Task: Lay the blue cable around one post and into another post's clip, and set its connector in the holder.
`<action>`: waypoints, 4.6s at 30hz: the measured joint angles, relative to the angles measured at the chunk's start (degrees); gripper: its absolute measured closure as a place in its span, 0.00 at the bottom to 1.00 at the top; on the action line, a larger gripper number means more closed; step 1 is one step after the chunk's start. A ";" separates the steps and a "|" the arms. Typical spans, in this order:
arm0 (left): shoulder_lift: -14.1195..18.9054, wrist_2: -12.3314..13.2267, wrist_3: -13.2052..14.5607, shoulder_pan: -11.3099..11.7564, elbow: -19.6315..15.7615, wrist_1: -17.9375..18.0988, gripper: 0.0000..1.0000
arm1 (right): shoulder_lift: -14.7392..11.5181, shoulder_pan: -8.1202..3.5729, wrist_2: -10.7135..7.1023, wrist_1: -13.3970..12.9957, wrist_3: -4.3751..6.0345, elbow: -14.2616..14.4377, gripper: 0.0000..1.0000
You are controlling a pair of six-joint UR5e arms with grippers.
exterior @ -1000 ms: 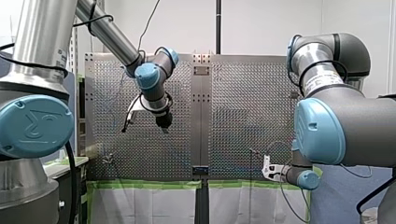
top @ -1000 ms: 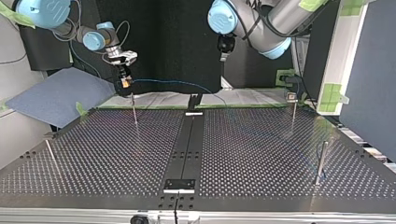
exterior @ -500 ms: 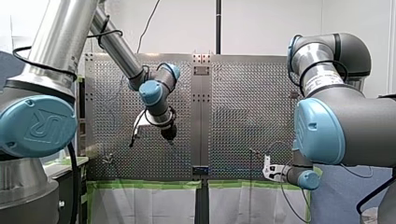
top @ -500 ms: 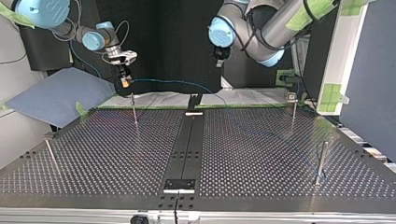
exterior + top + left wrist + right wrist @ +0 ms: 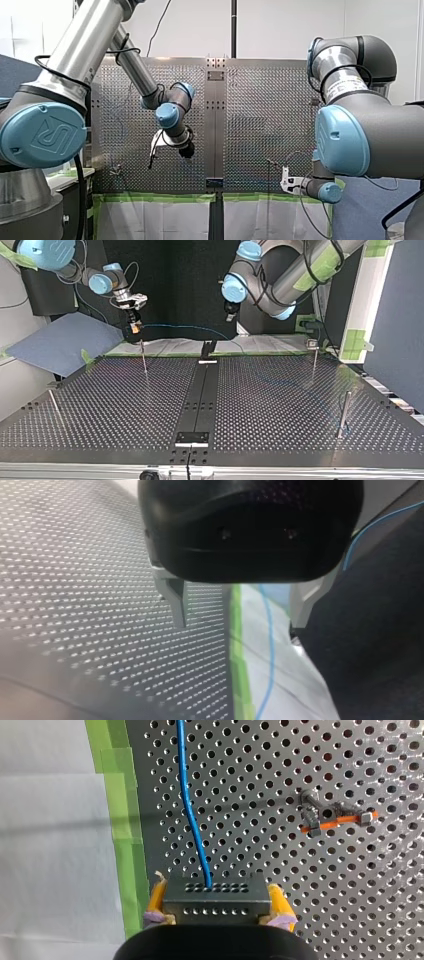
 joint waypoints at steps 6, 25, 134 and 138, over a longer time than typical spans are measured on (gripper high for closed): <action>-2.81 1.50 2.75 0.03 -2.19 2.82 0.01 | 0.00 -0.11 0.51 0.54 -0.01 0.01 1.00; -12.45 -2.10 2.50 -2.69 -1.88 12.51 0.01 | 0.00 -0.06 0.82 0.16 0.12 0.00 1.00; -31.00 -12.32 16.37 -10.22 15.35 47.95 0.01 | 0.00 -0.07 3.80 -1.28 2.42 -0.08 1.00; -31.55 -12.60 16.40 -10.21 15.66 47.79 0.01 | 0.00 -0.02 3.71 -1.28 2.36 -0.08 1.00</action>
